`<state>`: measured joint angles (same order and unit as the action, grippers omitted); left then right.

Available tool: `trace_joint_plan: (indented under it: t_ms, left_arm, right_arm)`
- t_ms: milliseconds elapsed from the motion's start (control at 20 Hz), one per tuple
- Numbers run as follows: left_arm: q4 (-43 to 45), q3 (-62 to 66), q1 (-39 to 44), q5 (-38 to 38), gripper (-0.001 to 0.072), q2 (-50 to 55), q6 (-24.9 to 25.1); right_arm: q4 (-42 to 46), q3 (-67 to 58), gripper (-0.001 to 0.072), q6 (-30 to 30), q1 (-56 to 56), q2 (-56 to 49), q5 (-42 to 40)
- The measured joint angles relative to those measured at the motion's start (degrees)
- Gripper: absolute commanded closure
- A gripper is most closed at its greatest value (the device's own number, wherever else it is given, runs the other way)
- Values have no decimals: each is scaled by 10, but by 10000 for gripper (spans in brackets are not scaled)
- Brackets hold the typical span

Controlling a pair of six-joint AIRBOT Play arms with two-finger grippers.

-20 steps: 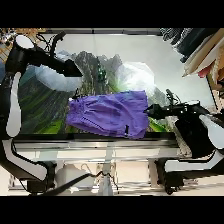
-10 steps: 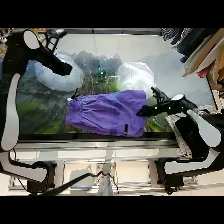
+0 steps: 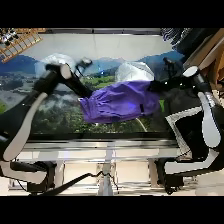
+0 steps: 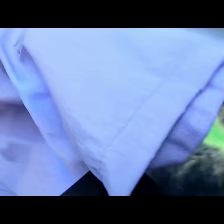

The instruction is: Fold the clothes and pants, and hang the long-sleeved shirts on hangers.

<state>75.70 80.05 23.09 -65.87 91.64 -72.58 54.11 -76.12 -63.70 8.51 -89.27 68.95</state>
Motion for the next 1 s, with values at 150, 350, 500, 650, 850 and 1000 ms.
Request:
trace_joint_plan:
  t_ms: [150,350,500,650,850,1000]
  left_arm:
    - [-51,-34,16,36,697,15,48]
    - [-85,-48,20,58,698,45,73]
    - [-97,-51,12,70,698,56,79]
    - [-112,-52,-9,73,698,43,83]
    - [-124,-52,-62,49,698,-19,80]
    - [-126,-52,-127,17,698,-87,68]
  right_arm:
    - [40,-68,700,-33,-31,1,26]
    - [85,-150,700,-94,-101,1,48]
    - [101,-184,700,-143,-164,0,45]
    - [123,-198,700,-181,-237,-7,26]
    - [140,-204,700,-219,-327,-42,-8]
    - [146,-205,697,-223,-386,-82,-28]
